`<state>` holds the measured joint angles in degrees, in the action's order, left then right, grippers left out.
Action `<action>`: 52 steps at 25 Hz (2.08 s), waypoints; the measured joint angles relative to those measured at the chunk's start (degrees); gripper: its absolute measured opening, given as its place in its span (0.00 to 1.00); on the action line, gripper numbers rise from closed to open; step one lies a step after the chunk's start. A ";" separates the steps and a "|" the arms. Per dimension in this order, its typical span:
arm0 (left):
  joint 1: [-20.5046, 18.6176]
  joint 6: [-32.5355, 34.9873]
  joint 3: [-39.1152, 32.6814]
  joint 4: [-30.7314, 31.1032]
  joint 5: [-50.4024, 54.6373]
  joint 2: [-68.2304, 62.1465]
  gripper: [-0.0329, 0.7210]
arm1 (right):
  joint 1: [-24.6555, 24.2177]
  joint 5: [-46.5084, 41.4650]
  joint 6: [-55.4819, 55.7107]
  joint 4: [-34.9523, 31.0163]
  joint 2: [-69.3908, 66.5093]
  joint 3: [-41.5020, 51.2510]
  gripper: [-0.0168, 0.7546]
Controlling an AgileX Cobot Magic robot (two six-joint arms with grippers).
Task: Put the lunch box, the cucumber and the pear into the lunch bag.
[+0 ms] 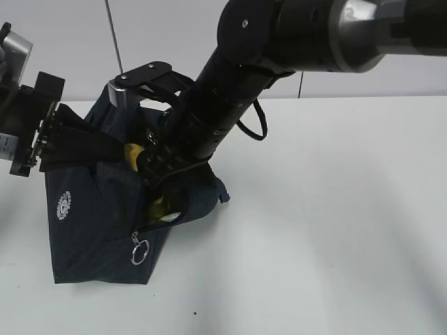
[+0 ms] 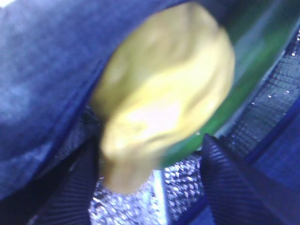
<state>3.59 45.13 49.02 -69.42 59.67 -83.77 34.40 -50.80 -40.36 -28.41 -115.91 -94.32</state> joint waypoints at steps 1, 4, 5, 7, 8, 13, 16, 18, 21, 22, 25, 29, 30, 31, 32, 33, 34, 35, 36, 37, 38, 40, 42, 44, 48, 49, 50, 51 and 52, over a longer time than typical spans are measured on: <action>0.00 0.18 0.00 0.00 0.00 0.00 0.02 | 0.00 -0.12 1.76 2.08 0.53 -0.41 0.74; 0.00 0.37 0.00 0.00 0.00 0.00 0.02 | -0.13 -0.47 8.91 9.05 1.74 -1.88 0.74; 0.00 0.42 0.00 0.00 0.00 0.00 0.02 | -0.25 -0.60 11.11 10.18 1.96 -2.45 0.74; 0.00 0.42 0.00 -0.04 0.00 0.00 0.02 | -0.48 -0.60 14.32 11.43 1.99 -3.03 0.72; 0.00 0.42 0.00 -0.04 -0.05 0.00 0.02 | -0.62 -0.60 15.49 11.84 1.99 -3.03 0.70; 0.00 0.42 0.00 -0.21 -0.05 0.00 0.02 | -1.79 -0.70 20.62 15.29 1.99 -3.03 0.66; 0.00 0.47 0.00 -0.21 -0.05 0.00 0.02 | -4.40 -0.70 22.41 15.53 1.99 -3.03 0.65; 0.00 0.60 0.00 -0.21 -0.05 0.00 0.02 | -6.32 -0.70 22.79 13.94 1.99 -3.03 0.65; 0.00 0.66 0.00 -0.21 -0.05 0.00 0.02 | -8.57 -1.26 21.74 8.62 1.19 -3.10 0.64; 0.00 0.80 0.00 -0.24 -0.10 0.00 0.02 | -8.71 -1.55 20.45 6.92 0.54 -3.10 0.64; 0.00 0.80 0.00 -0.24 -0.28 0.00 0.02 | -8.71 -2.98 16.37 0.39 -1.40 -3.10 0.64; 0.00 0.80 0.00 -0.28 -0.33 0.00 0.02 | -8.60 -3.25 14.73 -3.01 -2.69 -3.10 0.63; 0.00 0.80 0.00 -0.28 -0.33 0.00 0.02 | -8.60 -3.25 14.58 -3.10 -2.90 -3.17 0.62; 0.00 0.80 0.00 -0.35 -0.33 0.00 0.02 | -8.60 -3.25 14.58 -3.10 -3.20 -3.17 0.60; 0.00 0.84 0.00 -0.40 -0.33 0.00 0.02 | -8.60 -3.14 14.58 -3.10 -3.68 -3.17 0.57; 0.00 0.84 0.00 -0.40 -0.33 0.00 0.02 | -8.60 -3.03 14.58 -3.10 -3.96 -3.17 0.54; 0.00 0.84 0.00 -0.40 -0.39 0.00 0.02 | -8.60 -3.03 14.58 -3.10 -4.26 -3.17 0.48; 0.00 0.84 0.00 -0.40 -0.39 0.00 0.02 | -8.60 -3.03 14.58 -3.10 -4.52 -3.17 0.40; 0.00 0.84 0.00 -0.40 -0.48 0.00 0.02 | -8.60 -3.03 14.52 -3.10 -4.62 -3.17 0.31; 0.00 0.84 0.00 -0.40 -0.50 0.00 0.02 | -8.60 -3.03 14.44 -3.10 -4.62 -3.29 0.23; 0.00 0.84 0.00 -0.40 -0.50 0.00 0.02 | -8.60 -3.03 14.30 -3.10 -4.62 -3.50 0.13; 0.00 0.84 0.00 -0.40 -0.50 0.00 0.02 | -8.60 -3.64 14.14 -2.84 -4.62 -4.39 0.05; 0.00 0.84 0.00 -0.40 -0.64 0.00 0.02 | -8.60 -4.58 14.11 -2.74 -4.62 -5.47 0.03; 0.00 0.84 0.00 -0.46 -0.64 0.00 0.02 | -8.60 -6.47 14.11 -2.21 -4.62 -7.02 0.03; 0.00 0.84 0.00 -2.42 -0.65 0.00 0.02 | -8.60 -10.77 18.20 3.94 -4.62 -10.63 0.03; 0.08 0.84 0.00 -3.03 -0.70 0.00 0.02 | -8.60 -11.83 19.26 6.22 -4.62 -11.19 0.03; 0.44 0.84 0.06 -3.42 -1.03 0.00 0.02 | -8.60 -12.41 20.42 8.10 -4.49 -11.65 0.03; 0.99 0.84 0.32 -3.55 -1.51 0.00 0.02 | -8.60 -12.98 21.28 10.22 -4.23 -11.89 0.03; 1.96 0.84 0.70 -3.54 -2.22 0.00 0.02 | -8.60 -13.45 21.97 12.10 -3.60 -11.89 0.03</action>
<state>5.54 45.96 49.71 -72.96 57.45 -83.77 25.80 -64.24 -18.39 -16.31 -119.51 -106.21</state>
